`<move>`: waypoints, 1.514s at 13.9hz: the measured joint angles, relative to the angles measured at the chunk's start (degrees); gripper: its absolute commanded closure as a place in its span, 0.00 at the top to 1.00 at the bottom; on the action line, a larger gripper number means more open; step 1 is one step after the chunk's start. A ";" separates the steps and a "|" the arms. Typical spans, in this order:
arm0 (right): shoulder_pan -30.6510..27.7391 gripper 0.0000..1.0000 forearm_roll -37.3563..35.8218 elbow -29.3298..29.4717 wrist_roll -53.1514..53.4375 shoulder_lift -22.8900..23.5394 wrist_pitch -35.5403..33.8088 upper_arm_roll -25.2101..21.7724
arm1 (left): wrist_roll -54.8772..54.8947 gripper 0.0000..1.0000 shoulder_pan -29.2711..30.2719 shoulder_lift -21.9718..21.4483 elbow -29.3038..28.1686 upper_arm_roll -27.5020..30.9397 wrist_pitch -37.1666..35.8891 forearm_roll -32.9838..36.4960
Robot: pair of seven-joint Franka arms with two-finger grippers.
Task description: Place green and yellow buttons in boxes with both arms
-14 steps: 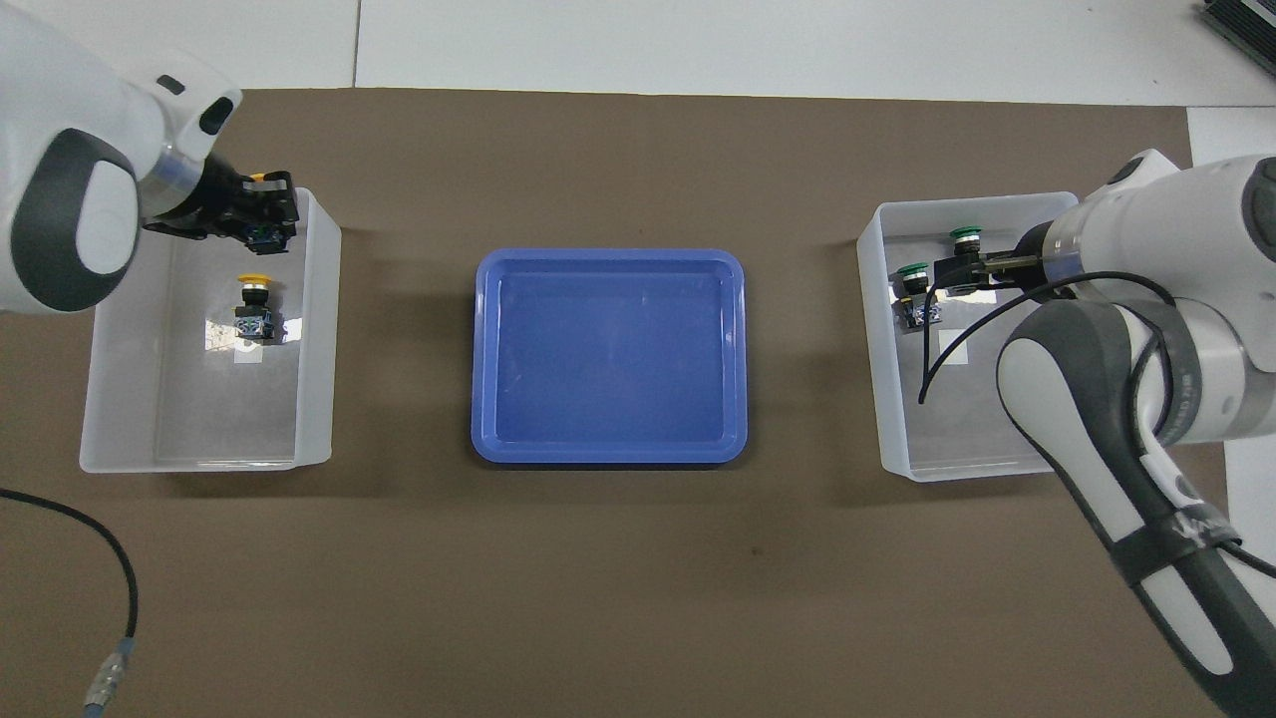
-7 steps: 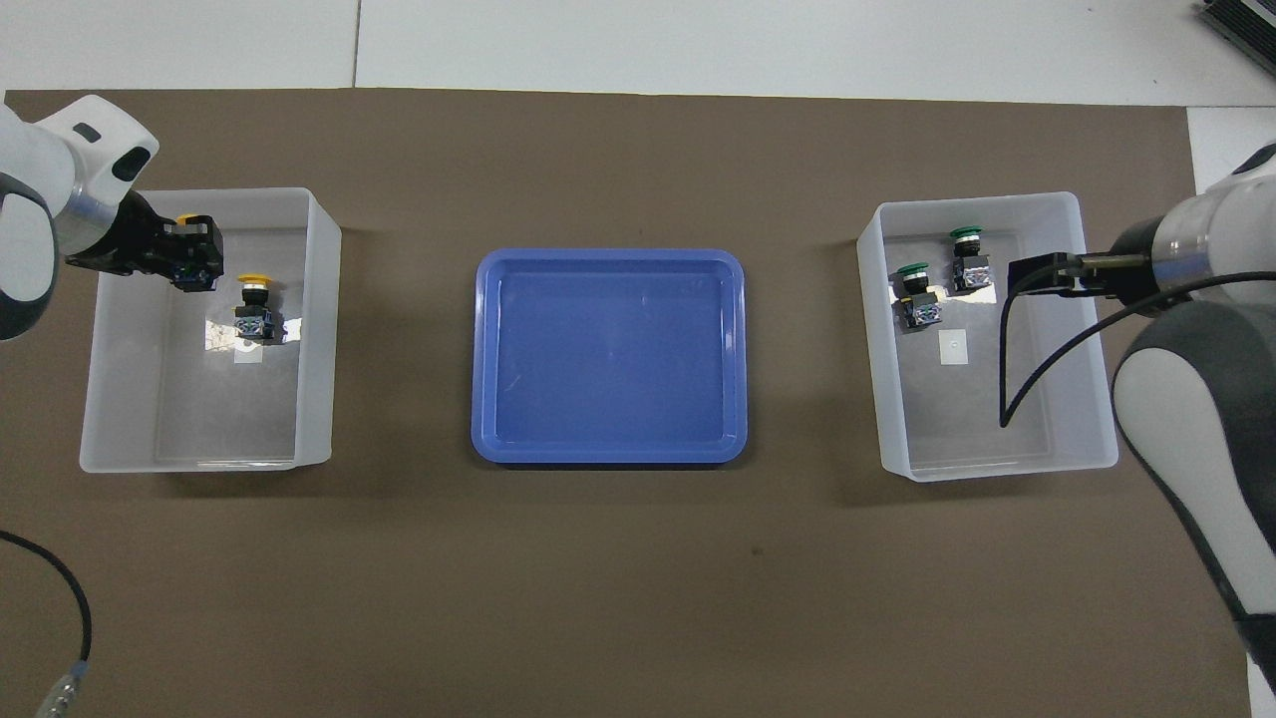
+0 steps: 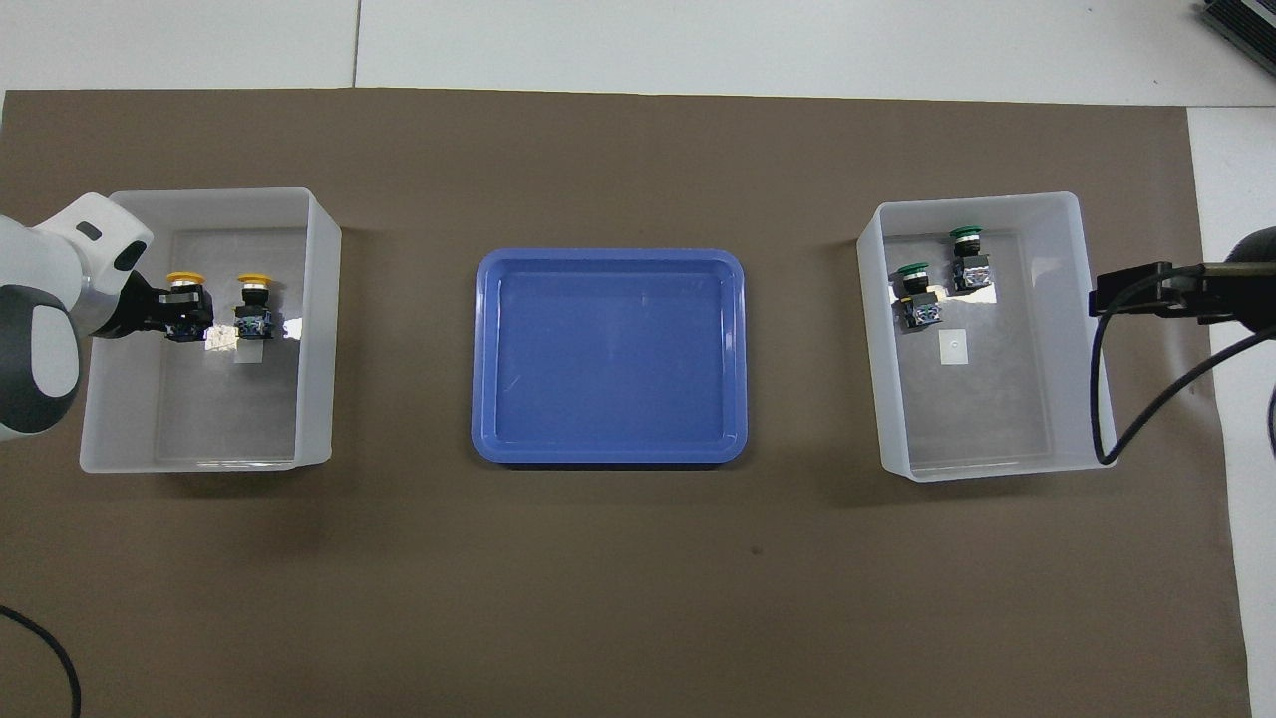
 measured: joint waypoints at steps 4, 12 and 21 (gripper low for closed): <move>0.05 1.00 0.00 1.13 0.00 0.64 -3.73 0.05 | 0.02 0.82 0.11 0.01 -2.76 -0.16 4.31 0.00; 0.26 1.00 0.00 1.02 0.00 1.10 -4.60 0.19 | 1.37 0.90 -1.33 0.66 7.39 -1.01 -5.82 2.98; 0.39 1.00 0.00 1.02 0.00 1.10 -4.60 0.35 | 1.15 0.90 -11.71 3.50 35.45 -1.50 -38.48 3.02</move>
